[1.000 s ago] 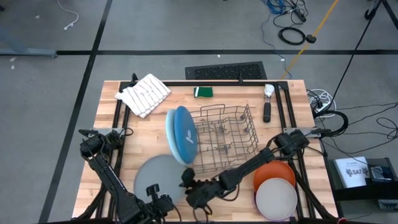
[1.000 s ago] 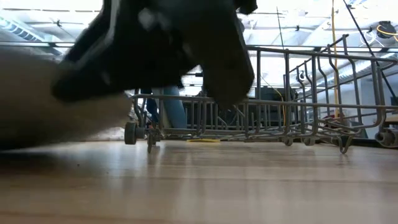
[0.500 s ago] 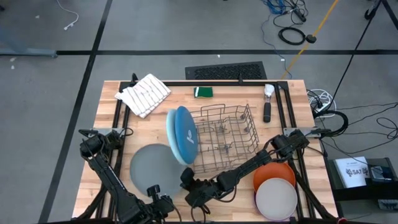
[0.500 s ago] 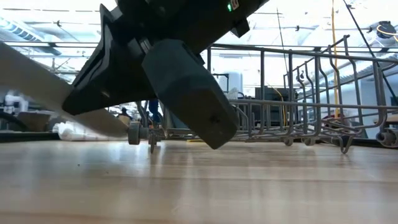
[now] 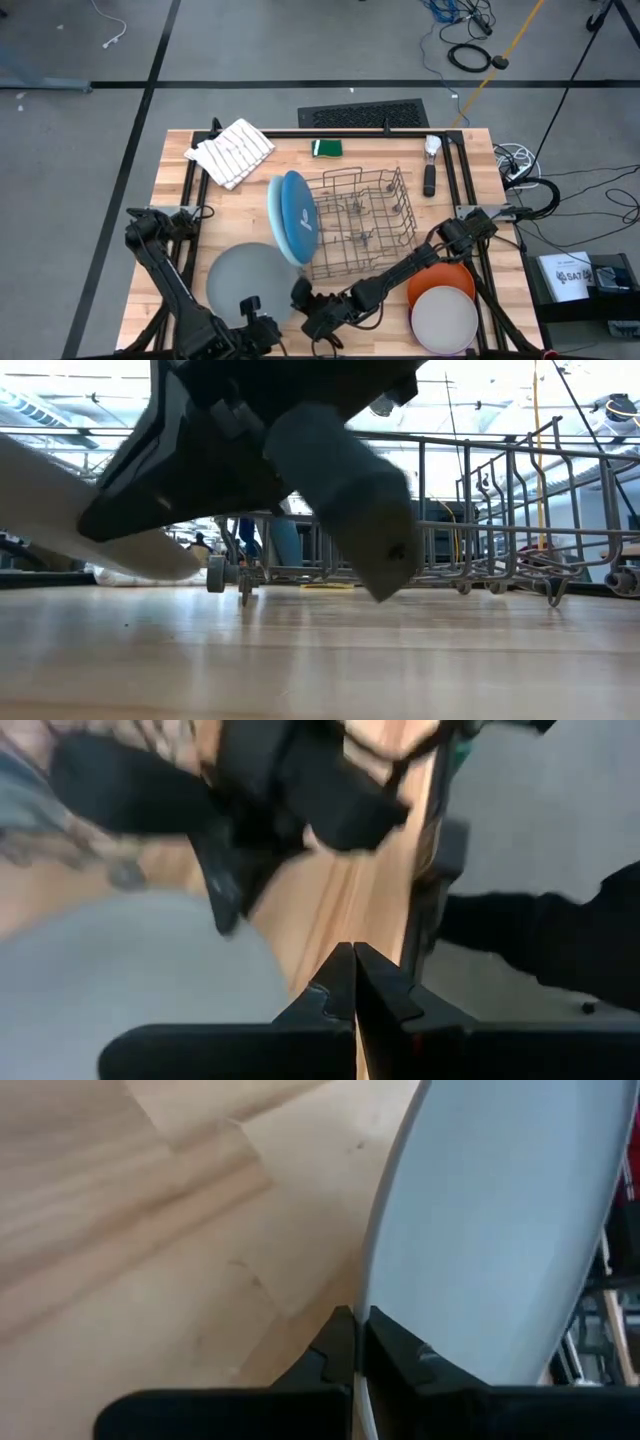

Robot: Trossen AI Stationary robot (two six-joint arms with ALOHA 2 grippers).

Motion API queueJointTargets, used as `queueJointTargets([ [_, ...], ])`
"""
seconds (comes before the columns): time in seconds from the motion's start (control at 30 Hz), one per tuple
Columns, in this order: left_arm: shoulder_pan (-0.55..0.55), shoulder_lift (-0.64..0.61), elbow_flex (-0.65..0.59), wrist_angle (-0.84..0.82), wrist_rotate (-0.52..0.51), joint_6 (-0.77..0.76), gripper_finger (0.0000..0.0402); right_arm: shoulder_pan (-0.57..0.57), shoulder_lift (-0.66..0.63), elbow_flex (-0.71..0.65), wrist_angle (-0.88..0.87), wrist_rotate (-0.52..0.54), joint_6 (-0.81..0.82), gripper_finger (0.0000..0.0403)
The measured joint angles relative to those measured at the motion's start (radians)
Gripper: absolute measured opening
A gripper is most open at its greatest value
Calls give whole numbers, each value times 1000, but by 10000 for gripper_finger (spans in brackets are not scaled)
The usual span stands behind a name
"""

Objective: Sort dishes
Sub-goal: Put the gray plate into the dish rack

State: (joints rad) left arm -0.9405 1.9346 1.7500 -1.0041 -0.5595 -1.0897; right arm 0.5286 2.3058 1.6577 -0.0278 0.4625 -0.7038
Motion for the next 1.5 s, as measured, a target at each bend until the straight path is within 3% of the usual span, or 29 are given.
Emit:
queueJointTargets([
  [0.23, -5, -38, 11, -4, 17, 85, 8, 27, 0, 56, -17, -27, -22, 2],
  [0.5, -7, -40, 22, -4, 95, 96, 101, 51, -1, 183, -189, -22, -25, 2],
  [0.6, -9, -63, 51, -9, 111, 85, 117, 60, -1, 257, -291, -20, -21, 2],
  [0.87, -43, -183, 121, -1, -119, 175, 120, 80, -2, 547, -707, -25, -26, 2],
  [1.0, -70, -242, 124, 54, -252, 290, 120, 97, -2, 694, -884, -33, -43, 2],
  [1.13, -85, -284, 124, 98, -327, 444, 120, 112, -84, 669, -936, -81, -81, 2],
  [1.37, -81, -319, 124, 186, -431, 698, 120, 119, -245, 669, -1010, -110, 23, 2],
  [1.5, -73, -320, 124, 250, -468, 844, 120, 118, -331, 669, -1052, -250, 46, 2],
])
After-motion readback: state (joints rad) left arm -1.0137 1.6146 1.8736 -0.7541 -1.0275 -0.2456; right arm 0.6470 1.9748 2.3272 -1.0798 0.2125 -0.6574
